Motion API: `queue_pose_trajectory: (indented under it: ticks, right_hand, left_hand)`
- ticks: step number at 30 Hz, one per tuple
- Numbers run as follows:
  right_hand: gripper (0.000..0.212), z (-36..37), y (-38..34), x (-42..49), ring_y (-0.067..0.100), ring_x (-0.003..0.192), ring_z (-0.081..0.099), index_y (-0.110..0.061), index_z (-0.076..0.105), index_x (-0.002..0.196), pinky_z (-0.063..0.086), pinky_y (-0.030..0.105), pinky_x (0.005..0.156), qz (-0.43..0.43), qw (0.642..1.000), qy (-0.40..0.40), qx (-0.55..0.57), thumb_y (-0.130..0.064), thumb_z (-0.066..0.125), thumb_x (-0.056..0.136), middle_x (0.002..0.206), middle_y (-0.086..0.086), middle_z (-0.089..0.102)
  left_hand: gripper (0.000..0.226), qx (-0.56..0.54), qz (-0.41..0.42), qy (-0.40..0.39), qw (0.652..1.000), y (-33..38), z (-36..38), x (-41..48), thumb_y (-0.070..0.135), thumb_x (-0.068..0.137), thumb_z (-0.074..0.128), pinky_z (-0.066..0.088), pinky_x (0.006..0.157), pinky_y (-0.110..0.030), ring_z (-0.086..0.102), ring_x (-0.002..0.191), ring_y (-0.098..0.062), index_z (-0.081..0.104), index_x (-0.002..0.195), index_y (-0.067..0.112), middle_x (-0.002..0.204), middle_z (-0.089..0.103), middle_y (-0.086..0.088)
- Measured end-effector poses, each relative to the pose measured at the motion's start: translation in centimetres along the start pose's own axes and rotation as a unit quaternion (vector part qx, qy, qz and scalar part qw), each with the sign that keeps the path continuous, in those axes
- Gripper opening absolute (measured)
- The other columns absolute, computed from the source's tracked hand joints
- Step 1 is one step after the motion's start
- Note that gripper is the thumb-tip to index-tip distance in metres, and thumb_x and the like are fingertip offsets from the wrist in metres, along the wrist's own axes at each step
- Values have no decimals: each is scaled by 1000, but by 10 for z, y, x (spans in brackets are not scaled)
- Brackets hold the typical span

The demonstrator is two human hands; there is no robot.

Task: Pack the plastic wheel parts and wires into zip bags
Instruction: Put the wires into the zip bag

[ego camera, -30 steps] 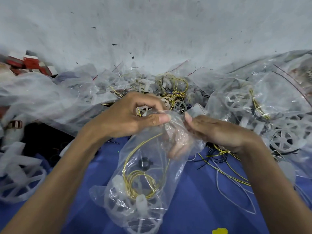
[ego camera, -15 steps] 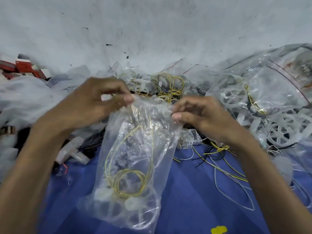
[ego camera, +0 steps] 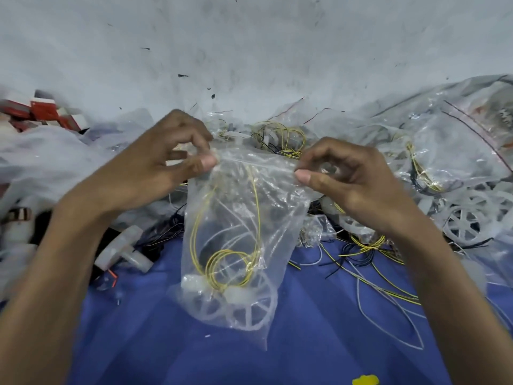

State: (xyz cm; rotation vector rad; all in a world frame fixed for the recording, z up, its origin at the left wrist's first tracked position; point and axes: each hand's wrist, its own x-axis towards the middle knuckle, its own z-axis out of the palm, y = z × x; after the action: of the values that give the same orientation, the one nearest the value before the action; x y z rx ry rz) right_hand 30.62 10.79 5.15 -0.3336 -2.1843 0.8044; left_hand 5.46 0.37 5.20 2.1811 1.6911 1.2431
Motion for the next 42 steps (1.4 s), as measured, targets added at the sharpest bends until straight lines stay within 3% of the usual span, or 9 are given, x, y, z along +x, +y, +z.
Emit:
queue_pose_trajectory:
  ticks: [3, 6, 10, 15, 22, 31, 36, 40, 42]
  right_hand:
    - [5, 0, 5, 2, 19, 87, 59, -15, 63, 82, 52, 32, 72, -14, 999, 18, -27, -13, 68, 81, 89, 6, 60]
    - [14, -4, 14, 4, 15, 96, 58, -12, 66, 81, 48, 33, 84, -3, 995, 21, -93, -26, 69, 80, 95, -1, 60]
    - [24, -9, 26, 2, 8, 86, 63, -24, 63, 75, 53, 25, 77, 97, 991, -82, -33, -48, 65, 71, 84, -10, 63]
    - [34, -2, 33, -3, 22, 84, 69, -19, 53, 68, 55, 50, 80, 138, 970, -201, 5, -50, 66, 72, 73, 3, 66]
    - [20, -6, 14, -2, -6, 63, 57, -1, 57, 80, 43, 6, 61, 50, 991, -74, 103, -20, 57, 85, 67, -12, 62]
    - [23, -4, 3, -1, 16, 62, 58, 5, 60, 77, 50, 18, 56, 31, 992, 29, 123, -17, 58, 81, 71, 26, 55]
    - [17, -4, 3, -1, 6, 58, 59, -14, 65, 69, 48, 17, 56, 8, 987, 67, 145, -14, 59, 85, 62, -4, 64]
    - [23, -5, 3, 0, 9, 58, 59, -22, 66, 65, 48, 20, 58, 14, 981, 59, 184, -20, 56, 85, 64, -5, 64]
    - [22, -7, 1, 0, 9, 58, 61, -21, 67, 65, 49, 19, 58, 18, 980, 30, 194, -25, 57, 84, 63, -5, 65]
  left_hand:
    - [30, -16, -69, -28, 997, -4, 2, 1, 70, 71, 44, 47, 91, -31, 57, 97, 1, 55, 72, 42, 100, 61, 19]
    - [40, -15, -88, -20, 996, -8, 2, -1, 69, 74, 42, 50, 85, -54, 56, 72, -25, 56, 69, 32, 69, 56, 8]
    - [40, -39, -90, -1, 995, -11, 2, 1, 66, 75, 51, 50, 76, -38, 60, 66, -5, 58, 70, 28, 67, 62, 12]
    - [36, -16, -60, 26, 998, 0, 5, 0, 56, 81, 59, 48, 70, -20, 63, 68, -2, 60, 77, 20, 74, 66, 9]
    - [25, 42, -33, 114, 992, 17, 3, 2, 43, 88, 57, 48, 72, -26, 62, 75, -6, 58, 80, 20, 76, 66, 7]
    - [18, 74, 85, 185, 976, 43, 1, 4, 31, 91, 56, 39, 68, -7, 52, 82, 5, 57, 85, 15, 89, 58, 4]
    - [20, 54, 57, 167, 983, 32, 6, 5, 30, 91, 54, 48, 65, -21, 53, 81, 0, 57, 84, 12, 95, 58, -4]
    - [19, 41, 46, 146, 987, 28, 13, 6, 29, 91, 50, 51, 70, -39, 57, 84, -16, 55, 84, 11, 97, 57, -10]
    - [22, 10, 35, 147, 988, 29, 16, 8, 29, 91, 47, 52, 69, -33, 58, 79, -18, 53, 87, 9, 99, 57, -13]
